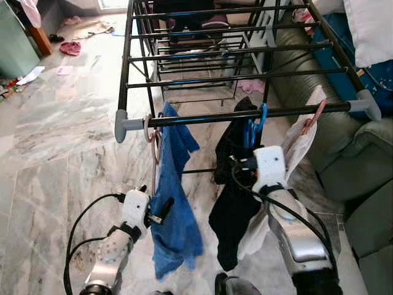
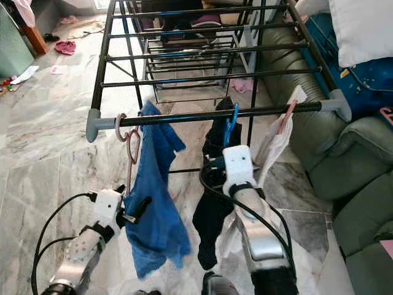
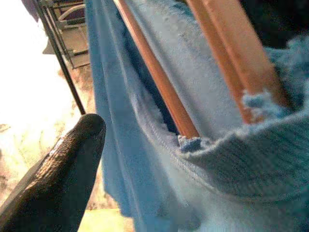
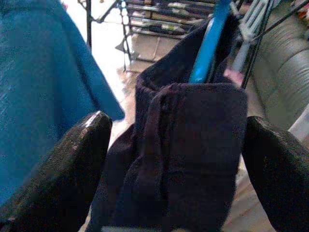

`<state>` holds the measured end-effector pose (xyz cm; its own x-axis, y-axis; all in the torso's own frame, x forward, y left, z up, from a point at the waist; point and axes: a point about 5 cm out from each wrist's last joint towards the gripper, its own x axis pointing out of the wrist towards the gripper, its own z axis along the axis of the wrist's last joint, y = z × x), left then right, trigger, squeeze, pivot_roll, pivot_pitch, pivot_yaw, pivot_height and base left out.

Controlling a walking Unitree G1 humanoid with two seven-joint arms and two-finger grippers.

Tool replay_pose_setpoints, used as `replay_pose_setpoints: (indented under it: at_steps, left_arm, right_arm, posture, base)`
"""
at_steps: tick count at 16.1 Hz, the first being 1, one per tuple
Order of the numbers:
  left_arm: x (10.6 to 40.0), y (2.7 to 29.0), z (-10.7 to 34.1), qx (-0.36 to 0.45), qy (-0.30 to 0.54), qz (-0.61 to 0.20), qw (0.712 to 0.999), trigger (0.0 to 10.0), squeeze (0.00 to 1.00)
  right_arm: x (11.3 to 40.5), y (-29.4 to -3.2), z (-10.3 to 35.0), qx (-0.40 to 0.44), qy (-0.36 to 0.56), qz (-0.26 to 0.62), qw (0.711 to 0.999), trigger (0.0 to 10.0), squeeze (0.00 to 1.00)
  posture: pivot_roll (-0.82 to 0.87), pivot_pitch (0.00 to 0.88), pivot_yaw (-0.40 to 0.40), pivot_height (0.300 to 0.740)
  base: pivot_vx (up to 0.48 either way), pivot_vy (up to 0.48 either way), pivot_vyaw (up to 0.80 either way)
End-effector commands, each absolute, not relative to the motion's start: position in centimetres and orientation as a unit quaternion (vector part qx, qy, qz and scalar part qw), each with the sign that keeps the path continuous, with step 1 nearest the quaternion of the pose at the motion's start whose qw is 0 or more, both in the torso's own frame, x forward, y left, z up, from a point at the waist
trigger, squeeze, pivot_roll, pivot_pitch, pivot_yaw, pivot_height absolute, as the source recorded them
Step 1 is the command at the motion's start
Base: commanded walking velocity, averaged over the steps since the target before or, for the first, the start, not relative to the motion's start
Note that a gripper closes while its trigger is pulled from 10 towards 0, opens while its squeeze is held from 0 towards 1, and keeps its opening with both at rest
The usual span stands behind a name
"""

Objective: Hang hanger

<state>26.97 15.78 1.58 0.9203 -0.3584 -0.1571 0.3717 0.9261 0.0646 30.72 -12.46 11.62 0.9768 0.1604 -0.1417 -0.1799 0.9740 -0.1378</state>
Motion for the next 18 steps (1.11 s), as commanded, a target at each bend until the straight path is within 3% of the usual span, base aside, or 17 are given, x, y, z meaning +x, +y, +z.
replay_pose_setpoints:
  at_steps: [1, 3, 4, 5, 6, 7, 8, 9, 10, 16, 17, 18]
  left_arm:
    - [26.7, 16.2, 1.2, 0.047, 0.082, -0.185, 0.978, 10.0, 0.00]
    - [26.7, 16.0, 0.9, 0.045, 0.086, -0.185, 0.978, 10.0, 0.00]
    - [26.6, 15.9, 0.7, 0.044, 0.090, -0.185, 0.978, 10.0, 0.00]
    - [26.5, 15.8, 0.6, 0.044, 0.091, -0.185, 0.978, 10.0, 0.00]
    - [26.5, 15.8, 0.5, 0.043, 0.092, -0.185, 0.977, 10.0, 0.00]
    - [26.4, 15.7, 0.3, 0.041, 0.095, -0.185, 0.977, 10.0, 0.00]
    - [26.4, 15.7, 0.2, 0.040, 0.096, -0.184, 0.977, 10.0, 0.00]
    - [26.4, 15.7, 0.2, 0.040, 0.097, -0.184, 0.977, 10.0, 0.00]
    - [26.5, 15.6, 0.2, 0.039, 0.097, -0.183, 0.977, 10.0, 0.00]
    - [27.1, 15.4, 0.3, 0.038, 0.104, -0.185, 0.977, 10.0, 0.00]
    - [27.1, 15.3, 0.2, 0.037, 0.107, -0.184, 0.976, 10.0, 0.00]
    - [27.1, 15.3, 0.2, 0.036, 0.110, -0.182, 0.976, 10.0, 0.00]
  right_arm:
    - [30.7, -12.4, 10.8, -0.086, 0.092, 0.084, 0.989, 10.0, 0.00]
    - [30.9, -13.2, 9.6, -0.084, 0.126, 0.063, 0.987, 10.0, 0.00]
    - [31.0, -13.4, 9.4, -0.085, 0.131, 0.056, 0.986, 2.0, 0.00]
    - [31.1, -13.5, 9.4, -0.085, 0.133, 0.052, 0.986, 2.0, 0.00]
    - [31.2, -13.9, 9.2, -0.089, 0.141, 0.042, 0.985, 0.0, 0.00]
    - [31.2, -14.6, 9.1, -0.098, 0.150, 0.026, 0.984, 4.2, 0.00]
    - [31.2, -15.2, 9.1, -0.103, 0.151, 0.014, 0.983, 4.9, 0.00]
    - [31.1, -15.8, 9.1, -0.111, 0.150, 0.005, 0.982, 8.4, 0.00]
    - [31.0, -16.5, 9.3, -0.122, 0.145, -0.005, 0.982, 10.0, 0.00]
    - [31.2, -16.9, 10.8, -0.155, 0.112, 0.045, 0.980, 10.0, 0.00]
    - [31.3, -17.3, 11.0, -0.156, 0.112, 0.049, 0.980, 10.0, 1.00]
    - [31.3, -17.6, 11.0, -0.164, 0.115, 0.051, 0.979, 10.0, 1.00]
  posture:
    - [-0.22, 0.169, 0.040, 0.740]
    - [-0.22, 0.166, 0.035, 0.740]
    - [-0.22, 0.167, 0.034, 0.740]
    - [-0.22, 0.167, 0.032, 0.740]
    - [-0.22, 0.165, 0.030, 0.740]
    - [-0.22, 0.165, 0.030, 0.740]
    - [-0.22, 0.164, 0.029, 0.740]
    - [-0.22, 0.163, 0.028, 0.740]
    - [-0.22, 0.164, 0.029, 0.740]
    - [-0.24, 0.161, 0.029, 0.740]
    - [-0.24, 0.159, 0.027, 0.740]
    - [-0.24, 0.157, 0.025, 0.740]
  base:
    - [0.000, 0.000, 0.00]
    - [0.000, 0.000, 0.00]
    - [0.000, 0.000, 0.00]
    - [0.000, 0.000, 0.00]
    - [0.000, 0.000, 0.00]
    - [0.000, 0.000, 0.00]
    - [0.000, 0.000, 0.00]
    - [0.000, 0.000, 0.00]
    - [0.000, 0.000, 0.00]
    - [0.000, 0.000, 0.00]
    - [0.000, 0.000, 0.00]
    - [0.000, 0.000, 0.00]
